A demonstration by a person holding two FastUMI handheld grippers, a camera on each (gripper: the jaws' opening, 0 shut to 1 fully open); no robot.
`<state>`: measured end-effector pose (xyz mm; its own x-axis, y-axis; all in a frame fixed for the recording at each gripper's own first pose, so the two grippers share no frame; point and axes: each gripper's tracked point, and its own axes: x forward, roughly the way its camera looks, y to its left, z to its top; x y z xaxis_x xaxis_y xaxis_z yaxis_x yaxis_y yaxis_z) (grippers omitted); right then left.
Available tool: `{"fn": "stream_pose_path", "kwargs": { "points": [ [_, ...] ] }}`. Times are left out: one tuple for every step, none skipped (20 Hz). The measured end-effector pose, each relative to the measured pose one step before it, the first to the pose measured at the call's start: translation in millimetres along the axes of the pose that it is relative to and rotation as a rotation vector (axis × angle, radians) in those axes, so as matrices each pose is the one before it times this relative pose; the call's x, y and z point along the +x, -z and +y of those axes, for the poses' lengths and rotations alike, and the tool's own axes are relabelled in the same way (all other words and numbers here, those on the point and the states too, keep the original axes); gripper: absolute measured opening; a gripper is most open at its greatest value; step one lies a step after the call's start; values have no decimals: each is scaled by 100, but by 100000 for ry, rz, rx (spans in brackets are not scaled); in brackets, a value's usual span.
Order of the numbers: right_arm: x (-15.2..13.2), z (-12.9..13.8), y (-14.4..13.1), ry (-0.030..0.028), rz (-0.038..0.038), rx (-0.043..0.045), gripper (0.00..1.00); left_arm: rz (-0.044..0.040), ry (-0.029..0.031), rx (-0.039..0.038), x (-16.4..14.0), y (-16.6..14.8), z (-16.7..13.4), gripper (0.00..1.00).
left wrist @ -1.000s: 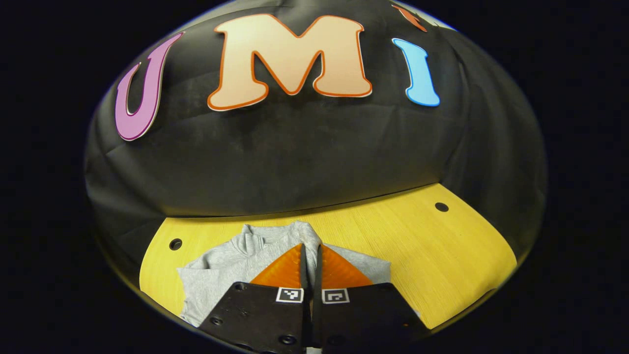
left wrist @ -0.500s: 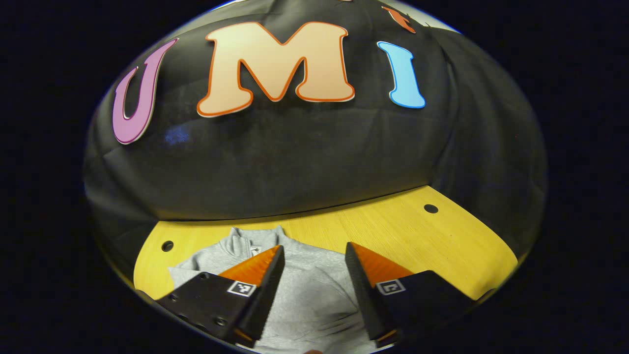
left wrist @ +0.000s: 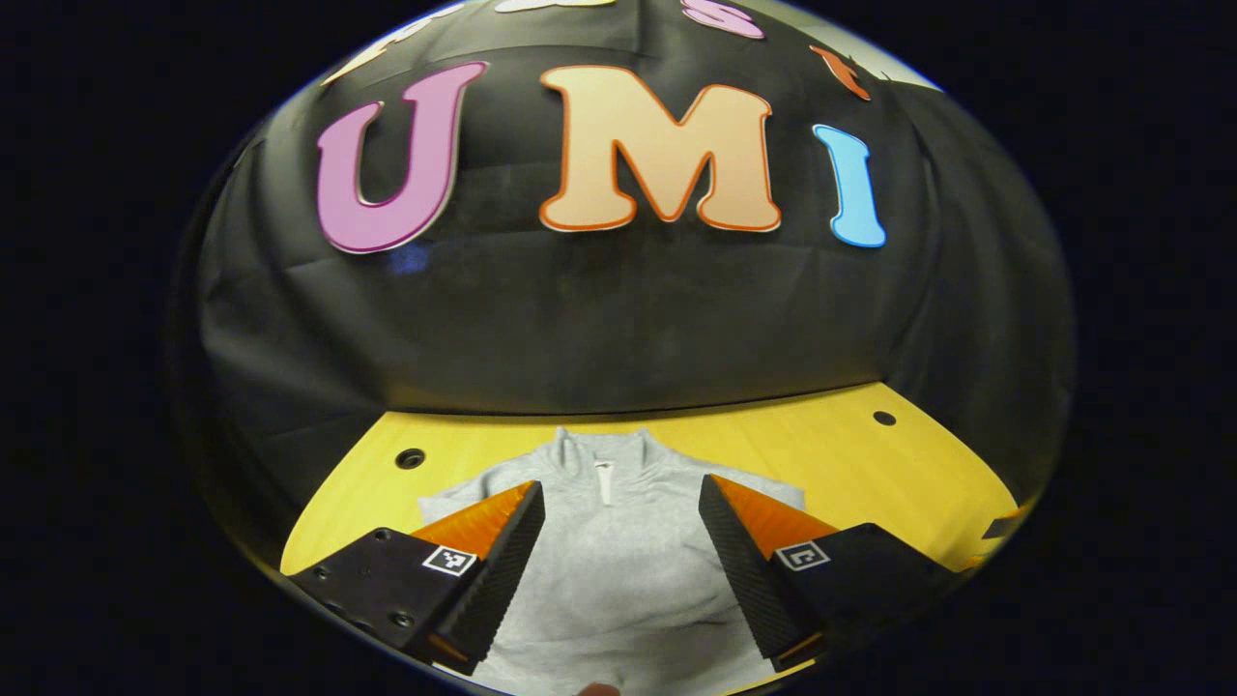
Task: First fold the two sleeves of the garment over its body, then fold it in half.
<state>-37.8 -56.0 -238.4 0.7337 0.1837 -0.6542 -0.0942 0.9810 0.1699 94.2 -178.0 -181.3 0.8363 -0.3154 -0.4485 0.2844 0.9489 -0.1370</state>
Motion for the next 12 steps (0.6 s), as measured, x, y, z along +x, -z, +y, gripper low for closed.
{"fn": "stream_pose_path", "kwargs": {
  "points": [
    [349, 420, 242, -296, 257, -464, 98, -477, -1817, 455, -805, 386, 1502, 95],
    [272, 361, 77, 189, 121, -513, 98, -226, -2178, 478, -773, 433, 1485, 95],
    [342, 318, 63, 78, -37, -323, 94, 181, -2132, 204, -732, 429, 1384, 95],
    [261, 398, 64, -122, 19, 77, 98, -54, -2375, -590, -659, 418, 1496, 95],
    [306, 313, 53, 175, -162, 178, 94, 357, -2313, -1458, -679, 510, 1448, 95],
    [373, 288, -31, 268, -36, 154, 98, 339, -2026, -1831, -742, 539, 1328, 95],
    [252, 281, 98, 59, 10, 185, 94, 738, -1878, -1918, -715, 588, 1211, 95],
    [355, 224, 110, 152, 133, -1, 94, 865, -1916, -1170, -617, 707, 1086, 95],
    [312, 247, 241, 41, 501, -72, 94, 1186, -1597, -501, -591, 824, 1015, 95],
    [203, 211, 397, -196, 878, 0, 98, 1630, -1322, -275, -382, 1126, 866, 95],
    [163, 256, 449, -233, 824, -48, 98, 2358, -857, -434, -471, 1123, 703, 95],
    [199, 189, 511, 158, 1211, -195, 94, 2481, -717, -517, -414, 1555, 736, 94]
  ]
}}
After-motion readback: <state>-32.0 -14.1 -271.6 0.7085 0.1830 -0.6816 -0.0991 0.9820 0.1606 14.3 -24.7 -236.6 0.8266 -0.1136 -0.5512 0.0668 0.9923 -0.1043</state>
